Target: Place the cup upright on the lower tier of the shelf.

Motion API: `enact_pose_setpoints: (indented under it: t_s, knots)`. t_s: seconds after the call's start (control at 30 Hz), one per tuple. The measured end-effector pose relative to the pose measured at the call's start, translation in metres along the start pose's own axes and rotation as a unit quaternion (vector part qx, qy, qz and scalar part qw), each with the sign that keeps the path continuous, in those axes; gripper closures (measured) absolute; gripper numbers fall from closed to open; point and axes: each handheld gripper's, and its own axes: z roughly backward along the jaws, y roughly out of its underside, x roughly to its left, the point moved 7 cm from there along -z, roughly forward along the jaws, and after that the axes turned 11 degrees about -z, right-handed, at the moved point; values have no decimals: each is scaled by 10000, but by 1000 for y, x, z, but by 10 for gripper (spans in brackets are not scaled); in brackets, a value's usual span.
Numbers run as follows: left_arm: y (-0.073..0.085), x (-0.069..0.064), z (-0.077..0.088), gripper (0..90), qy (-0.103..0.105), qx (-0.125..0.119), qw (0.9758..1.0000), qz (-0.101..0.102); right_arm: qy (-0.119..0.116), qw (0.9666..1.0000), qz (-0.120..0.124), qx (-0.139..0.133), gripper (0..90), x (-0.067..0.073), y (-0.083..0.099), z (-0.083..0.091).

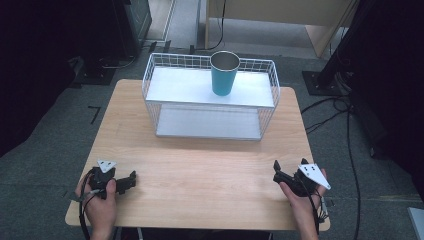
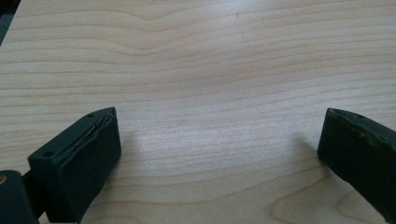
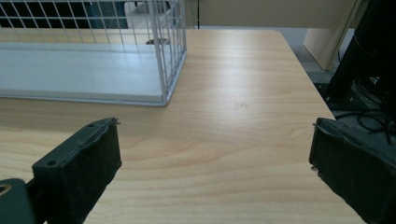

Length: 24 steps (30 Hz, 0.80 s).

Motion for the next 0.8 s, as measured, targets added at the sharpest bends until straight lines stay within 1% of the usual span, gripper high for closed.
enact_pose_setpoints:
  t_s: [0.07,0.27,0.37,0.4,0.43,0.53,0.57,0.6,0.63,0.67,0.7,0.73,0.77,0.8]
  knots:
    - [0,0,0,0,1,1,10000,-2,14,10000,-9,10,19,-2,1,0]
    - [0,0,0,0,1,1,10000,-2,132,9998,-86,152,19,-15,11,4]
    - [0,0,0,0,2,2,10000,-3,169,9994,-101,294,19,-22,16,6]
    - [0,0,0,0,2,2,10000,-3,169,9994,-101,294,19,-22,16,6]
    - [0,0,0,0,1,1,10000,-2,170,9990,-122,391,19,-24,20,7]
    - [0,0,0,0,1,2,10000,-3,149,9986,-129,488,19,-26,23,7]
    - [0,0,0,0,1,2,10000,-3,158,9978,-152,627,19,-28,27,7]
    - [0,0,0,0,1,2,10000,-3,158,9978,-152,627,19,-28,27,7]
    - [0,0,0,0,1,1,10000,-1,177,9973,-187,687,19,-29,28,7]
    - [0,0,0,0,2,1,10000,-1,233,9963,-185,804,19,-31,29,8]
    - [0,0,0,0,2,1,10000,-1,233,9963,-185,804,19,-31,29,8]
    - [0,0,0,0,2,2,10000,-2,273,9958,-169,860,20,-33,30,8]
    - [0,0,0,0,1,2,10000,-3,375,9942,-159,993,22,-35,32,8]
    - [0,0,0,0,2,2,10000,-3,457,9919,-148,1180,23,-37,35,8]
